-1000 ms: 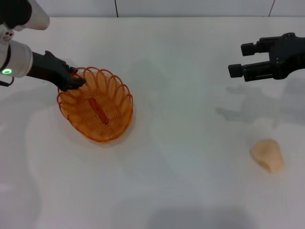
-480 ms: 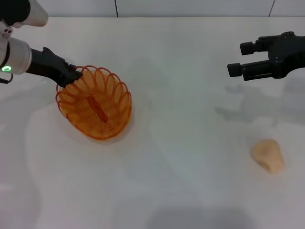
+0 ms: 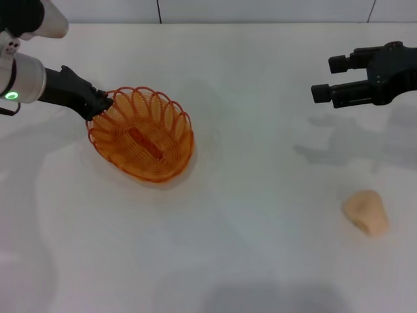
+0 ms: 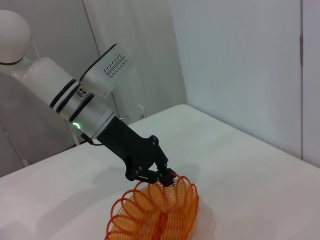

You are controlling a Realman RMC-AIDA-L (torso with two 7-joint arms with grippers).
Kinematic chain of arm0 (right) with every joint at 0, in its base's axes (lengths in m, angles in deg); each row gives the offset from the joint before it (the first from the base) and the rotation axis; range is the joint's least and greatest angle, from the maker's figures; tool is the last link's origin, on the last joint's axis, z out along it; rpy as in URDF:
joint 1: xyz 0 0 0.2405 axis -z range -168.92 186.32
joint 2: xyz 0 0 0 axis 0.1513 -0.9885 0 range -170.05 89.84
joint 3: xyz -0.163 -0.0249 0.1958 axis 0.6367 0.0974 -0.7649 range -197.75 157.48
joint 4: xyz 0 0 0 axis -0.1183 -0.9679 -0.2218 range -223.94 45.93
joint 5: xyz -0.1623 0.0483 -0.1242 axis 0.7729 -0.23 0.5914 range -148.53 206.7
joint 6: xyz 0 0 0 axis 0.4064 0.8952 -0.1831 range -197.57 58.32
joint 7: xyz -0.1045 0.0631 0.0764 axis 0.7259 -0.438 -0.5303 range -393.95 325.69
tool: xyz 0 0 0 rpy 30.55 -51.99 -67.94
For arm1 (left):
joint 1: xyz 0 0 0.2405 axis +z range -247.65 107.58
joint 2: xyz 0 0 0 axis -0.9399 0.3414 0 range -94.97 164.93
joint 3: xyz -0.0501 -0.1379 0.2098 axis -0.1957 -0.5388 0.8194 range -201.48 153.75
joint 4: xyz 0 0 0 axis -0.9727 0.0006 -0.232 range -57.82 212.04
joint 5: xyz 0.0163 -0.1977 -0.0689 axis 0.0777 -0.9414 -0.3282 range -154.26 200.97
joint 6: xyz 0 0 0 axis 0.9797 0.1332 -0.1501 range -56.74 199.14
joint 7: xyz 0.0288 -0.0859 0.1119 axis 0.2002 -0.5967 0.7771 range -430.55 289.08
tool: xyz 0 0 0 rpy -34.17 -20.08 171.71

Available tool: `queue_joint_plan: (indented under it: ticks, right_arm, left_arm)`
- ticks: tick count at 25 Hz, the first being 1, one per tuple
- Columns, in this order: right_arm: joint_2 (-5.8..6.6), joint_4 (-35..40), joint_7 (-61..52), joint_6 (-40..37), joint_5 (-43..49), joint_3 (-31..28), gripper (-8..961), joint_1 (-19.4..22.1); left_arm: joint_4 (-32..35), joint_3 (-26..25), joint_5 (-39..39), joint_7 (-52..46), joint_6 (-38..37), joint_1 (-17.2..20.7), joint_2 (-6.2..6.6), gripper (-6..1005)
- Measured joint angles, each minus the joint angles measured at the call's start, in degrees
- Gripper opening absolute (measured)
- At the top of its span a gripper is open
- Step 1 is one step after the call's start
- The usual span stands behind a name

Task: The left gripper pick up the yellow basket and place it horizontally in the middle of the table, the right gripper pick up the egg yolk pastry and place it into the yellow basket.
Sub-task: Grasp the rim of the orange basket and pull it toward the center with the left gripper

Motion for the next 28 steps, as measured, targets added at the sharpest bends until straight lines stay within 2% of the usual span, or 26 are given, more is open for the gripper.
queue_joint_plan:
  ticks: [28]
  right_arm:
    - [0.06,-0.5,0.1,0.1,0.1,-0.1,757,-0.5]
  left_arm:
    - [2.2,-0.2,-1.2,-0.1,-8.2,0.0,0.48,81]
